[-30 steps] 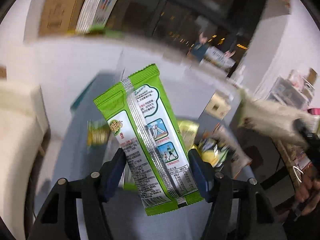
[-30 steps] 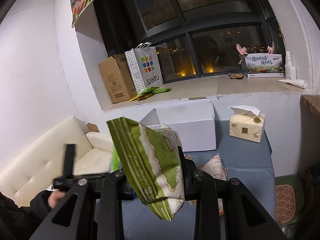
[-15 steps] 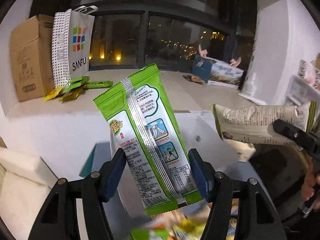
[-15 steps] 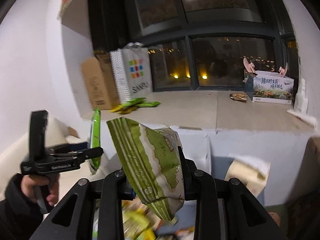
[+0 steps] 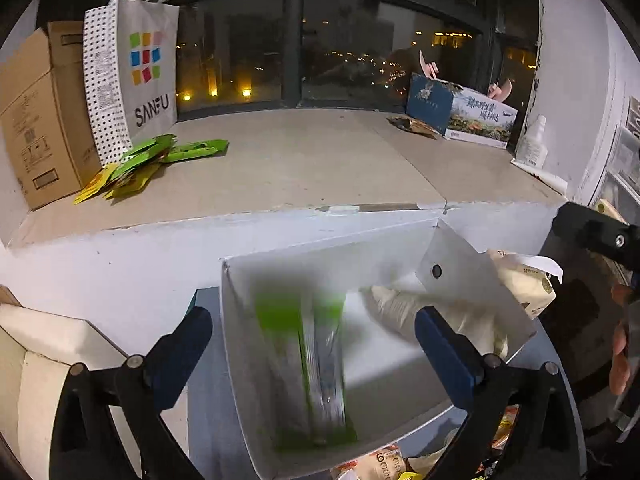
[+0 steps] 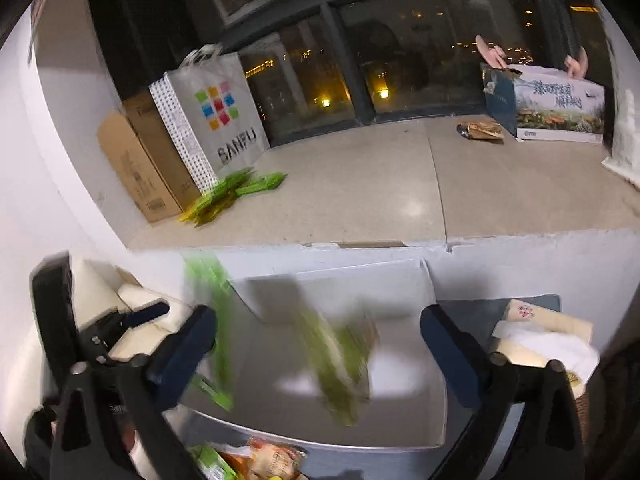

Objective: Organize snacks
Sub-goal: 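Drop the green bar packet and green chip bag into the white box with both tools, then grasp a white printed chip bag with the right tool while the left grasps a green bar packet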

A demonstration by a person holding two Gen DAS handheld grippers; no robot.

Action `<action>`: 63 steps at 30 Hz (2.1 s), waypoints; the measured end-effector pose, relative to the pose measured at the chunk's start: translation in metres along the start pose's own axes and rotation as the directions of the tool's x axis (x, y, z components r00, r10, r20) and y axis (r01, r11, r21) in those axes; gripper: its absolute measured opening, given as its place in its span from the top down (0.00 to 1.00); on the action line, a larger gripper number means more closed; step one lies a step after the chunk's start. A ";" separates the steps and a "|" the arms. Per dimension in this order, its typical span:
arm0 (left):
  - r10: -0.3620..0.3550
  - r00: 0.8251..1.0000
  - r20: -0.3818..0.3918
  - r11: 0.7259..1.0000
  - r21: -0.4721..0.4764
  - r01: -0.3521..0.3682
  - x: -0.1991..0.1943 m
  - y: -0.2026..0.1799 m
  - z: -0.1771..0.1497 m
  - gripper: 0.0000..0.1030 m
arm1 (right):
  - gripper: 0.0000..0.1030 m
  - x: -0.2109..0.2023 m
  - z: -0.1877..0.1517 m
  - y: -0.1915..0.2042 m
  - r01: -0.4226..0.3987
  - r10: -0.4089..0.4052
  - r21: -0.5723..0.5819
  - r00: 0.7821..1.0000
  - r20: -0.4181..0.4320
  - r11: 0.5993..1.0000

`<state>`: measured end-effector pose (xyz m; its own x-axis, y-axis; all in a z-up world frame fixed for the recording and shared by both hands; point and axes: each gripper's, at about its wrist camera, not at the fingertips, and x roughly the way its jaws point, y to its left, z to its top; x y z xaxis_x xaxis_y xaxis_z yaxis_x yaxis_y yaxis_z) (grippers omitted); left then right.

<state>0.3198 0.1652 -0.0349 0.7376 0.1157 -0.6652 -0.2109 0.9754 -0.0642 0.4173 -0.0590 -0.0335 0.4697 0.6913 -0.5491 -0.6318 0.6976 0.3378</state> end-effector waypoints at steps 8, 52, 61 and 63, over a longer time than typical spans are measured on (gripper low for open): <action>-0.010 0.995 0.100 1.000 -0.027 0.013 -0.050 0.003 -0.014 0.00 | 0.00 -0.028 -0.011 0.014 0.040 -0.036 -0.071 0.998 0.052 0.997; -0.239 0.923 0.302 0.971 0.064 0.230 -0.292 -0.064 -0.213 0.00 | 0.00 -0.210 -0.194 0.013 0.154 -0.151 -0.195 0.988 0.032 0.968; -0.216 0.936 0.279 0.976 0.098 0.196 -0.286 -0.060 -0.227 0.00 | 0.00 -0.106 -0.235 -0.049 0.166 -0.232 -0.273 0.945 -0.231 0.948; -0.216 0.941 0.262 0.976 0.089 0.199 -0.280 -0.057 -0.230 0.00 | 0.00 -0.095 -0.238 -0.061 0.163 -0.221 -0.232 0.942 -0.252 0.959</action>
<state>-0.0221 0.0339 -0.0160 0.9076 -0.0524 -0.4166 -0.0019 0.9917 -0.1288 0.2644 -0.2125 -0.1841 0.4270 0.4500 -0.7844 -0.6723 0.7380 0.0574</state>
